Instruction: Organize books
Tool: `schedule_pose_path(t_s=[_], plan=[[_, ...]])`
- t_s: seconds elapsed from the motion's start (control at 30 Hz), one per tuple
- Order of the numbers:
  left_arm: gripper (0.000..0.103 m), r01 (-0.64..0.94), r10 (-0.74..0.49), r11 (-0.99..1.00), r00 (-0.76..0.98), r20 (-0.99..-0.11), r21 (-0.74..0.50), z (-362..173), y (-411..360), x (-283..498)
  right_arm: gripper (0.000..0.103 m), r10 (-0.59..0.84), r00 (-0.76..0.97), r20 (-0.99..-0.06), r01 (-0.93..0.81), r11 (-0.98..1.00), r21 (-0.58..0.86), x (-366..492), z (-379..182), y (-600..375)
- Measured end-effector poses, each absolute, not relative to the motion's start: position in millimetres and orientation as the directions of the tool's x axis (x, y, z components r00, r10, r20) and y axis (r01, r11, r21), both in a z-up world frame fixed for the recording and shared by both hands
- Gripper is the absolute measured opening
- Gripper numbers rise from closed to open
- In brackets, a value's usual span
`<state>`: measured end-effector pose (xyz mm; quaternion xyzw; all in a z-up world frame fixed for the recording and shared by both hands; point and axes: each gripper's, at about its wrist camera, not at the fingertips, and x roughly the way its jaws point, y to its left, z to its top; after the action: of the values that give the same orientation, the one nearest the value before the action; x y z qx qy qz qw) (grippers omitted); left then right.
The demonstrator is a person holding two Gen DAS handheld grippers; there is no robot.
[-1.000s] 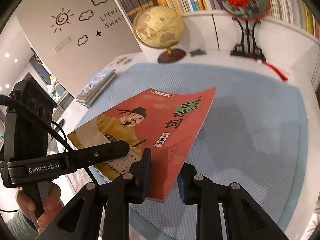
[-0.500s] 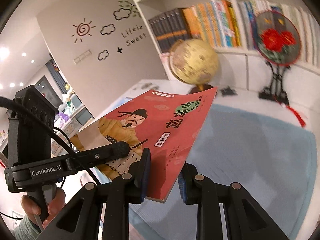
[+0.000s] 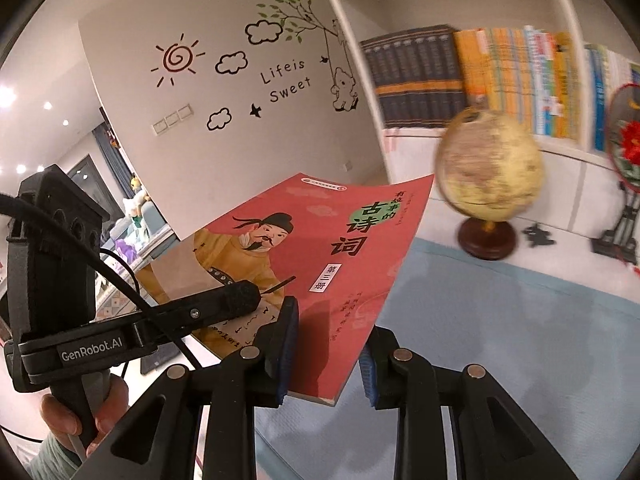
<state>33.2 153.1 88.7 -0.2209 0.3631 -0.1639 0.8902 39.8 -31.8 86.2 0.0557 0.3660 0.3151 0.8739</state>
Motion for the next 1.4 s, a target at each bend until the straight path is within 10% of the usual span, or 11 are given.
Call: schedule_pose_path(t_s=[0.5,1.4], plan=[[0.014,0.141,-0.5,0.827,0.628,-0.596,-0.544,50,302,107,0.027,0.534,0.521,-0.666,-0.422,0.839,0.342,113,56,118],[0.028,-0.052,-0.533,0.777,0.478,-0.698,-0.628,-68,346,124,0.028,0.471,0.401,-0.786,-0.302,0.878,0.373,133,-45,163]])
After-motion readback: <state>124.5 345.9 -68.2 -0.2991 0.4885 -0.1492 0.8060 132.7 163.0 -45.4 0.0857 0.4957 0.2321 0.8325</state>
